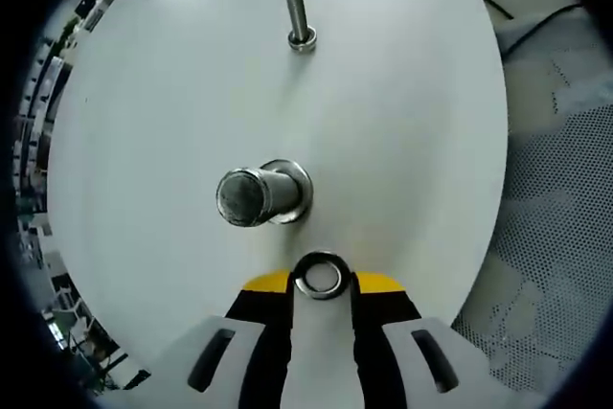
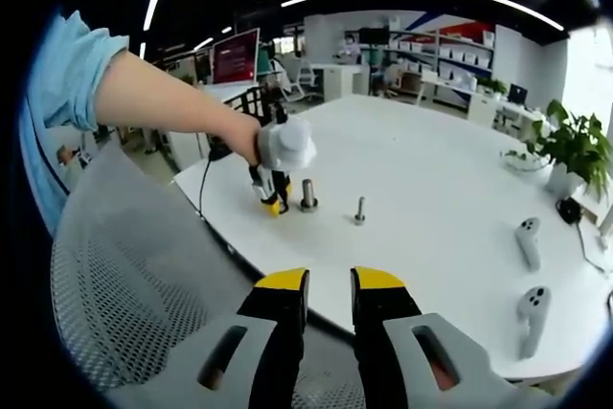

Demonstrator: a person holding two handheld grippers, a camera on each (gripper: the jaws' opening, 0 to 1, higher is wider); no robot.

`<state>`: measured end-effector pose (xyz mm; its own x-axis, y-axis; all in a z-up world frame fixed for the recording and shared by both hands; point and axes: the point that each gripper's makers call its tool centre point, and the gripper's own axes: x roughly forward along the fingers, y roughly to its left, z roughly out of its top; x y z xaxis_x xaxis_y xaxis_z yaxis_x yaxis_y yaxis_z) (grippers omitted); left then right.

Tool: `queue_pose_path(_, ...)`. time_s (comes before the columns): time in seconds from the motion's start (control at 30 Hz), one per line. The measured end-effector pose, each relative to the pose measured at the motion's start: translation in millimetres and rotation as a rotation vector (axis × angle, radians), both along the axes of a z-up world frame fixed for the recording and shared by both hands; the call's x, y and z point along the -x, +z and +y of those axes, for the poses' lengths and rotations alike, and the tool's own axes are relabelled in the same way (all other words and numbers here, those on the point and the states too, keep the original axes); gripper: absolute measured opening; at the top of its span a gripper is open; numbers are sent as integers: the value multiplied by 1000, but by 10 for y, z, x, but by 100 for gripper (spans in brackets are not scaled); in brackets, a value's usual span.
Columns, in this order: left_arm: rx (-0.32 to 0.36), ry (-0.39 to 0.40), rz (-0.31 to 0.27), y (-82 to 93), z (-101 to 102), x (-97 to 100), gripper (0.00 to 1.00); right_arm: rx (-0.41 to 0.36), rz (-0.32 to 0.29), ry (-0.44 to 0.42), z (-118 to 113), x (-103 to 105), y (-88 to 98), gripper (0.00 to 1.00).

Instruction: Place the washer onto the threaded stud by aligning its center hole with the stud, sliding it down to the base, and recovering from edge contact or off-axis alignment until the washer reaches the visible bottom stop.

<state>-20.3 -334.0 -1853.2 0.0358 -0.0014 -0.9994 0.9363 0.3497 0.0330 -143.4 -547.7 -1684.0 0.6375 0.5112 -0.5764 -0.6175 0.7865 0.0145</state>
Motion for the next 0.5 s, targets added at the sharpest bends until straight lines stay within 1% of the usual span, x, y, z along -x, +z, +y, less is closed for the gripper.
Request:
queue_pose_path(0.07, 5, -11, -3, 2, 1, 5, 21, 0, 0, 1, 1, 1, 0, 20)
queue_pose_path(0.17, 10, -8, -5, 2, -2, -1, 21, -1, 0, 0, 0, 1, 0, 20)
queue_pose_path(0.3, 1, -24, 3, 0, -3, -7, 21, -1, 1, 1, 2, 0, -1, 20)
queue_pose_path(0.37, 1, -16, 7, -2, -1, -11, 21, 0, 1, 3, 4, 1, -3, 20)
queue_pose_path(0.5, -2, -27, 9, -2, -3, -10, 21, -1, 0, 4, 6, -1, -2, 20)
